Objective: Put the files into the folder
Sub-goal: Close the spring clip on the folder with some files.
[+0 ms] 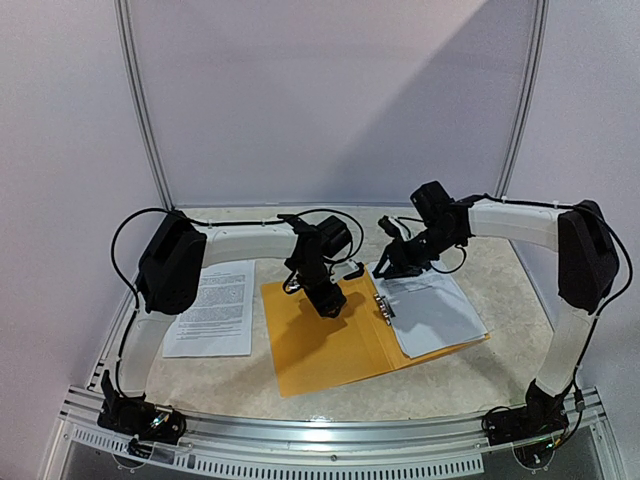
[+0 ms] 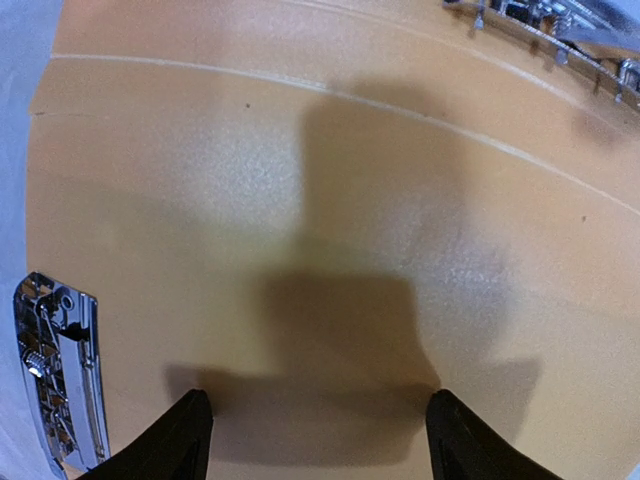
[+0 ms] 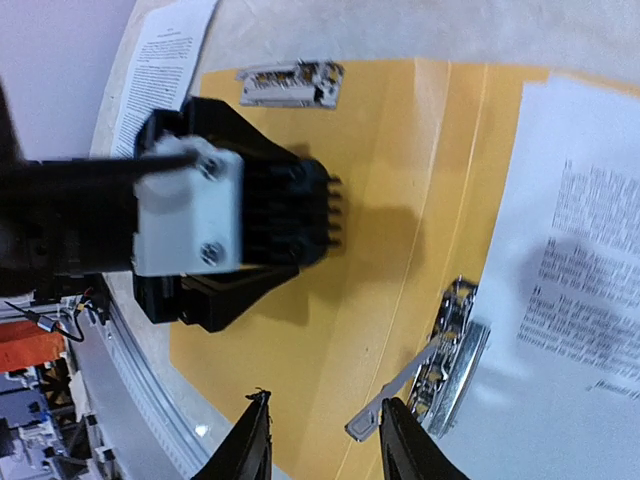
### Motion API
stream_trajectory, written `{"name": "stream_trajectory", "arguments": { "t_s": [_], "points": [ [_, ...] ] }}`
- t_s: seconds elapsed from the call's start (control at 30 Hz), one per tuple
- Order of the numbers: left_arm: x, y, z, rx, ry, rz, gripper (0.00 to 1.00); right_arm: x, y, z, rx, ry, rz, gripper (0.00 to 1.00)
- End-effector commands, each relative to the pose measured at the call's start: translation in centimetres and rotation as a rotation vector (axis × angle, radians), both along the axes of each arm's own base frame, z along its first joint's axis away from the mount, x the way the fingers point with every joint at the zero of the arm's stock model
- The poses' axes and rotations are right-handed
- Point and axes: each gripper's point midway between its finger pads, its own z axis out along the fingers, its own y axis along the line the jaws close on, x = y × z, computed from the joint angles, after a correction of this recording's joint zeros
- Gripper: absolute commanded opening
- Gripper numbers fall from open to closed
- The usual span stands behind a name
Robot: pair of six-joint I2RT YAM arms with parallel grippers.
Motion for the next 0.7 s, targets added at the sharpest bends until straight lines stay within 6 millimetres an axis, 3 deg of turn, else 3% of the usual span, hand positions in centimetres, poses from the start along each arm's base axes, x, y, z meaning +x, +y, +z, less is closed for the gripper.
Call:
{"name": "stream_trajectory", "arguments": {
  "t_s": [0.0,0.2,0.33,0.53,0.6,0.67],
  "points": [
    [-2.0,1.9,-4.6,0.109,0.087,-0.006,0.76,-3.5,-0.9,-2.4,-0.015,0.265,-0.117,0.37],
    [-2.2,1.5,-4.6,0.104,0.088,-0.011,0.76,-4.3,-0.9,-1.8,0.027,0.294,-0.149,0.30],
    [-2.5,1.4,-4.6,0.106,0.091,-0.018,0.76,-4.4,-0.5,-2.1,0.044,0.279,-0.120,0.19],
    [-2.6,1.3,-4.8,0.110,0.092,-0.024,0.76,-2.7,-2.8,-0.1,-0.135,-0.202,0.071,0.21],
    [-2.6,1.4,-4.9,0.114,0.092,-0.024,0.76,-2.4,-3.0,0.7,-0.136,-0.341,0.149,0.21],
    [-2.6,1.4,-4.9,0.117,0.089,-0.028,0.76,-3.3,-2.2,1.2,-0.083,-0.445,0.271,0.28]
  ]
}}
